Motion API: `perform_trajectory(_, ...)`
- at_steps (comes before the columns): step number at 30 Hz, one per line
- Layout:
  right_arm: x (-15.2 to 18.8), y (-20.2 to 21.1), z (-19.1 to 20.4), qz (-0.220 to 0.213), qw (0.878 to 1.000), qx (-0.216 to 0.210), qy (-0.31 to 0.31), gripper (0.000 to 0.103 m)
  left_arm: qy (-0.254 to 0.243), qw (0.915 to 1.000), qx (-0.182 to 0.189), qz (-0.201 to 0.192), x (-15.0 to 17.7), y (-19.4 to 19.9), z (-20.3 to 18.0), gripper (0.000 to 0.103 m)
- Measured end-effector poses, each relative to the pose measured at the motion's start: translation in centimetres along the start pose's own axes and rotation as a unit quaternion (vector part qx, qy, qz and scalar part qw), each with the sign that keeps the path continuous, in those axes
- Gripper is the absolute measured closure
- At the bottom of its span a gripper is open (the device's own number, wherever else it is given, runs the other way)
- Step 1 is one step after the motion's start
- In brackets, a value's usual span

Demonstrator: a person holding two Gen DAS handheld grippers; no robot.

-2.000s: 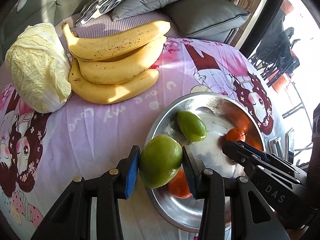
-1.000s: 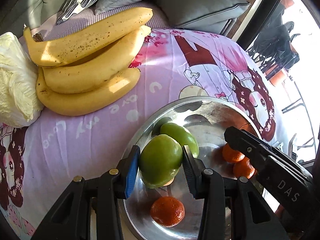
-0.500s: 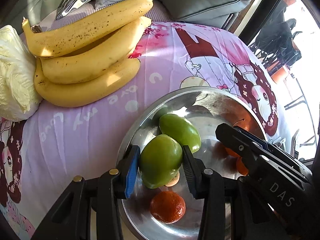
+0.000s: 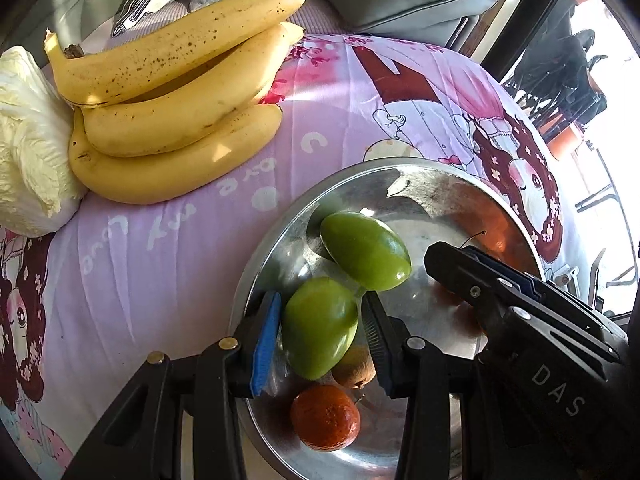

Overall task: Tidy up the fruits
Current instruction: 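Open both tools to drop the green fruit and cherry into the bowl, then withdraw both open tools from the bowl toward the brown fruit and cherry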

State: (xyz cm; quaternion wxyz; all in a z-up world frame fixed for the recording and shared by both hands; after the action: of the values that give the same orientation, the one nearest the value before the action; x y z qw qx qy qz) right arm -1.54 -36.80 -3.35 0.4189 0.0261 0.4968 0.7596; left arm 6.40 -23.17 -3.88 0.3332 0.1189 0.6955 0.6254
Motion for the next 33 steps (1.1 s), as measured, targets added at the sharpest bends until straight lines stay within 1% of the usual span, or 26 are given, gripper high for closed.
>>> perform_trajectory(6, -0.1, 0.1, 0.0, 0.0, 1.0, -0.001, 0.001, 0.071, 0.002, 1.0, 0.001, 0.0, 0.0, 0.1, 0.0, 0.06)
perform_trajectory(11, -0.1, 0.4, 0.1, -0.006, 1.0, -0.003, 0.002, 0.065, 0.008, 1.0, 0.005, -0.002, 0.1, 0.4, 0.4, 0.06)
perform_trajectory(19, -0.2, 1.0, 0.1, -0.015, 1.0, -0.002, 0.002, 0.065, 0.013, 0.9999, 0.003, -0.009, 0.2, 1.3, 1.0, 0.06)
perform_trajectory(26, -0.1, 1.4, 0.0, -0.017, 1.0, 0.003, 0.0, 0.065, 0.032, 0.9992, 0.003, -0.024, 0.5, 2.9, 2.3, 0.06)
perform_trajectory(30, 0.1, 1.6, 0.2, -0.016, 1.0, 0.004, 0.003, 0.065, 0.055, 0.998, 0.003, -0.03, 0.7, 3.6, 3.7, 0.06)
perform_trajectory(33, 0.5, 1.6, 0.4, -0.012, 1.0, 0.009, 0.007, 0.065, 0.076, 0.9964, -0.005, -0.036, 0.8, 4.0, 5.0, 0.06)
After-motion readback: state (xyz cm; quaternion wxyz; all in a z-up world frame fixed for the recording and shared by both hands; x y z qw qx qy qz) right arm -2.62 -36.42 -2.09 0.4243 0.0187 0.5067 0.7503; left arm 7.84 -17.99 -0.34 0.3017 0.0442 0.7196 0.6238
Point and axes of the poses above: each gripper's, at about its wrist camera, not at the fingertips, and y roughly against the way its jaws point, z to its left, x to its underside, the point moved 2 cm from there along -y, roughly the way its jaws point, and after that the axes turned 9 degrees about -x, right-handed, at the moved point
